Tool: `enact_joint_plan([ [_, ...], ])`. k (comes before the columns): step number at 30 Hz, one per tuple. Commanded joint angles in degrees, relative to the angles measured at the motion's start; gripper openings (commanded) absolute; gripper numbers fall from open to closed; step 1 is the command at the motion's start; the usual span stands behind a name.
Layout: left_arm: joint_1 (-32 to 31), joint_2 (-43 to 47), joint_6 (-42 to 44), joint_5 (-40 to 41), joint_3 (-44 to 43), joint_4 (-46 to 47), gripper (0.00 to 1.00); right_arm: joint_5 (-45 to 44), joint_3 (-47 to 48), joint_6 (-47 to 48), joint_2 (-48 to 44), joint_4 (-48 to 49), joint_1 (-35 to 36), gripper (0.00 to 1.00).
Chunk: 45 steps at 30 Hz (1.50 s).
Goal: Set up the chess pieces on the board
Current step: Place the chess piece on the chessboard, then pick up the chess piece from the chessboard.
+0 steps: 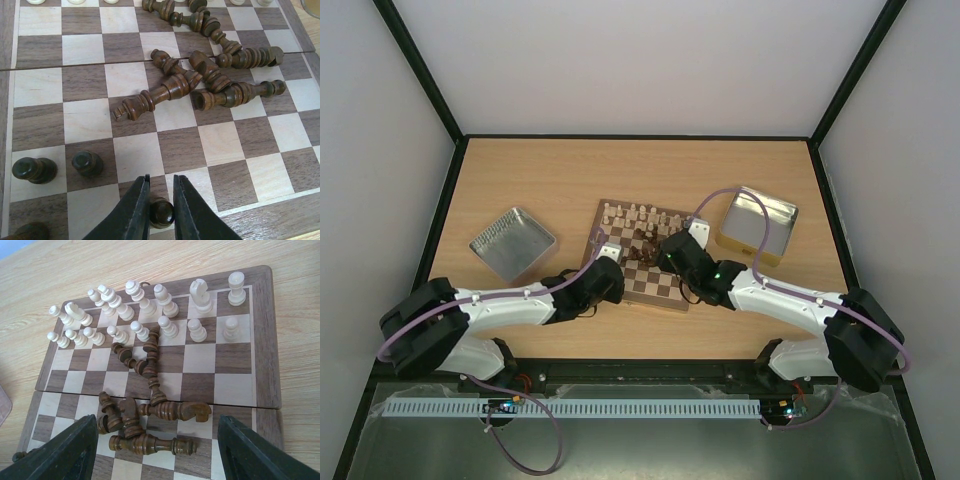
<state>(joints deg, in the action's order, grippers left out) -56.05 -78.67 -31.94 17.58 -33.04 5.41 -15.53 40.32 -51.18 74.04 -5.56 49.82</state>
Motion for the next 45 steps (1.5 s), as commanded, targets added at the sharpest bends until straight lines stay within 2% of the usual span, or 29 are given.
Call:
enact_joint_plan([
  [1, -0.37, -0.22, 0.59, 1.52, -0.13, -0.80, 0.18, -2.93, 1.07, 0.53, -1.11, -0.28, -0.21, 0.65],
  [7, -0.37, 3.11, 0.55, 0.62, -1.85, -3.06, 0.36, -2.81, 1.39, 0.55, -2.63, -0.62, -0.17, 0.65],
  [12, -0.29, 7.01, 0.11, 0.48, -3.35, -4.31, 0.44, -3.80, 1.76, 0.47, -4.08, -1.98, -0.17, 0.65],
  [15, -0.07, 8.91, -1.05, 3.13, -4.79, -5.69, 0.48, -4.66, 2.03, 0.66, -4.92, -3.09, -0.18, 0.65],
  [21, 3.58, 11.89, -5.08, 6.81, -8.80, -11.01, 0.48, -3.68, 2.45, 2.52, -5.94, -3.58, -0.30, 0.63],
  [29, 14.46, 20.48, -7.92, -3.21, -6.46, -11.90, 0.48, 3.48, 5.41, 4.10, -2.58, -4.95, -2.60, 0.61],
  [36, 23.57, 29.88, -9.59, -9.71, -3.77, -14.21, 0.49, 4.41, 7.22, 5.29, -0.33, -7.09, -4.75, 0.60],
  [38, 25.50, 31.85, -9.51, -10.77, -3.30, -15.06, 0.50, 4.96, 7.60, 5.50, 0.63, -7.57, -5.44, 0.57],
  [42, 27.74, 34.50, -9.70, -12.21, -1.96, -15.61, 0.50, 8.16, 8.76, 9.16, 4.22, -7.74, -5.87, 0.41],
  [45, 28.38, 35.13, -10.33, -13.37, -0.62, -14.99, 0.50, 8.60, 10.56, 11.51, 8.18, -9.06, -5.84, 0.33],
])
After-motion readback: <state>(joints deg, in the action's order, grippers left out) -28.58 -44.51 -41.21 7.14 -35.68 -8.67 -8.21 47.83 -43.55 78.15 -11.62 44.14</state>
